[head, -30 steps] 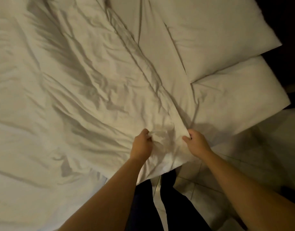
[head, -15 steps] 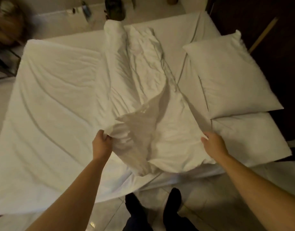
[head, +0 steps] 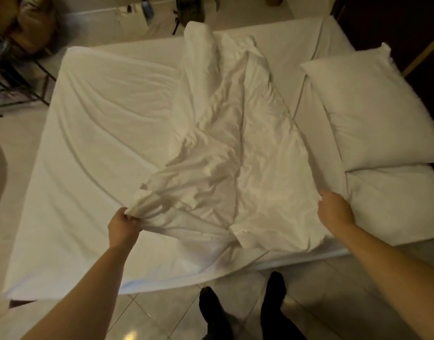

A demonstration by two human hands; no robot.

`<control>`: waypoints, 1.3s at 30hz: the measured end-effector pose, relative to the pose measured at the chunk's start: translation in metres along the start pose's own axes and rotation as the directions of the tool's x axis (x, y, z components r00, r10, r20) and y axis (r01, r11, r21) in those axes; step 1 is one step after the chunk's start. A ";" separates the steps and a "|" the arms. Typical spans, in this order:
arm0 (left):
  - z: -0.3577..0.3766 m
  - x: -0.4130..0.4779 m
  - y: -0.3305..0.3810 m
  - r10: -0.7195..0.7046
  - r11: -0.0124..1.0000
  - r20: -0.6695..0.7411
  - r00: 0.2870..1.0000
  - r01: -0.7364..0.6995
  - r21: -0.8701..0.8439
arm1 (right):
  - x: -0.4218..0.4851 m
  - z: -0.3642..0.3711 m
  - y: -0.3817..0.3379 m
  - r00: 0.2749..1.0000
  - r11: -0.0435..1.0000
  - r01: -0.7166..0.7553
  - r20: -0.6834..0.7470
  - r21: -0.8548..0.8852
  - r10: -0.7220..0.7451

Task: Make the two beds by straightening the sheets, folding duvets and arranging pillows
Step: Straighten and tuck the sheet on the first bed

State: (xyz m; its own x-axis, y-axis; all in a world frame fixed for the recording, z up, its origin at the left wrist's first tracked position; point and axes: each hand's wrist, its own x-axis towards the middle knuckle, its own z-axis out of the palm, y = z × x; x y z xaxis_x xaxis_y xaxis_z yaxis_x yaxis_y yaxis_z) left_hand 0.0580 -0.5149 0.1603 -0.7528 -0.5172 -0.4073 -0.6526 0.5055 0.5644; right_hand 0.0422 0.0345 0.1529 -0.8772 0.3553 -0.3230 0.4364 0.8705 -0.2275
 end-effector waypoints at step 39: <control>-0.123 0.033 -0.080 0.535 0.724 0.049 0.843 -0.488 0.488 | -0.051 0.067 -0.024 0.983 0.981 0.177 0.056 -0.076 -0.173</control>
State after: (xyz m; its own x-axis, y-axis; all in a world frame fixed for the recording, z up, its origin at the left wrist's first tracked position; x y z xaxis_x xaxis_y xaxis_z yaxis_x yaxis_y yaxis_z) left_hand 0.0958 -0.6579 0.1899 -0.9883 -0.1316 -0.0771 -0.1473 0.9553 0.2565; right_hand 0.0903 -0.0270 0.1134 -0.9269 0.1797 -0.3296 0.2576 0.9431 -0.2102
